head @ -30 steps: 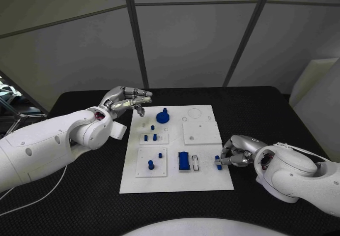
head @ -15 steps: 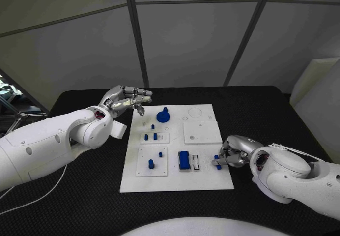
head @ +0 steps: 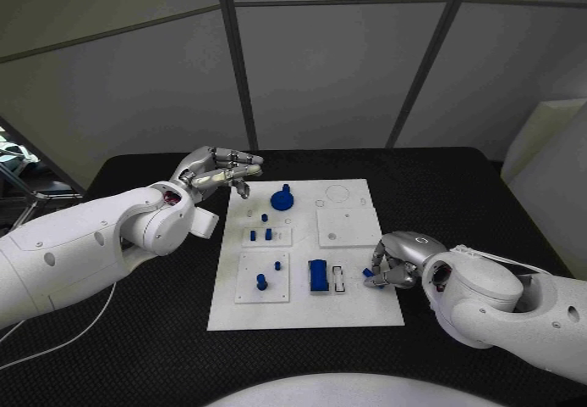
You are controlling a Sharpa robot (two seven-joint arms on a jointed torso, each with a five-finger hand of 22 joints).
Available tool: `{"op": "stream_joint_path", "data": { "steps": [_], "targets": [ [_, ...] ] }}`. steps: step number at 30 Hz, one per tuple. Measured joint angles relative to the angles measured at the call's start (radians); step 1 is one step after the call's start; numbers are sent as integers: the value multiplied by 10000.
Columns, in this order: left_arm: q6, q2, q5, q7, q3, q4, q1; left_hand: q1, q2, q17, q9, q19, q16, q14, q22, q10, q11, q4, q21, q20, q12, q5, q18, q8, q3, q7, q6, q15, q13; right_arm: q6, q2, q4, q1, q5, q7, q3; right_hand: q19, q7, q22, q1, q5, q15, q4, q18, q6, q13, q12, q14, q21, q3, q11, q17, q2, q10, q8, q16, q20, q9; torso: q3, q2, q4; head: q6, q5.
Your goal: Assemble the parts on the task board
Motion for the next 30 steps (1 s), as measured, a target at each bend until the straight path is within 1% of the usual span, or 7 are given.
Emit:
{"op": "stream_joint_path", "data": {
  "steps": [2,4,6,10,14,22,30],
  "targets": [
    [0,-5,0,0,0,1,0,0,0,0,0,0,0,0,0,0,0,0,0,0,0,0,0,0,0,0,0,0,0,128,21,26,6,-204,8,5,0,0,11,21,-18,0,-80,0,0,72,-5,0,0,81,0,-1,-21,0,-2,0,0,-554,-2,0,0,-4,6],
    [0,-9,0,-1,0,3,0,0,0,0,0,0,0,0,0,0,0,0,0,0,0,0,0,0,0,0,0,0,0,216,33,43,8,-369,12,6,0,0,19,55,55,0,-73,0,0,85,-11,0,38,115,0,-1,-55,0,-3,0,0,-786,-3,0,0,-5,10],
    [0,-12,0,-1,0,4,0,0,0,0,0,0,0,0,0,0,0,0,0,0,0,0,0,0,0,0,0,0,0,265,34,77,6,-496,18,2,0,-7,38,63,338,0,10,1,8,85,-75,0,38,200,0,-1,-63,0,-19,0,0,-946,-3,0,0,-6,12],
    [0,-16,0,-2,0,6,0,0,0,0,0,0,0,0,1,1,0,0,0,0,0,0,-1,0,0,0,0,0,0,188,-9,156,-15,-451,20,-19,-1,-61,68,62,1070,0,149,1,49,84,-129,0,79,531,0,-2,-62,0,-109,0,0,-952,-1,-2,-1,6,27],
    [0,-15,0,-2,-1,4,0,0,0,-2,0,0,0,0,1,1,1,0,0,0,0,0,0,0,0,0,0,0,0,-170,-82,226,-43,38,20,-41,36,-57,75,23,1407,0,-38,1,46,83,-158,0,79,1076,0,-2,-23,0,-213,53,-36,-935,3,-5,-4,14,37],
    [0,12,0,-2,-1,-6,0,0,0,-8,0,0,0,0,2,1,1,0,0,0,0,0,0,0,0,0,0,0,0,-1300,-241,427,-103,1719,-75,-101,36,-52,174,-15,1479,-25,20,1,25,6,-78,25,120,2010,-8,-3,15,8,-279,66,-36,-900,2,-6,-5,52,2],
    [0,12,0,-2,-1,-5,0,0,0,-7,0,0,0,0,2,1,1,0,0,0,0,0,0,0,0,0,0,0,0,-1985,-165,613,-146,2766,-109,-125,70,-39,217,-56,1359,-24,215,-1,54,-267,-22,25,159,2640,-23,-3,55,24,-320,65,-70,-883,-4,5,2,63,11]
  ]
}}
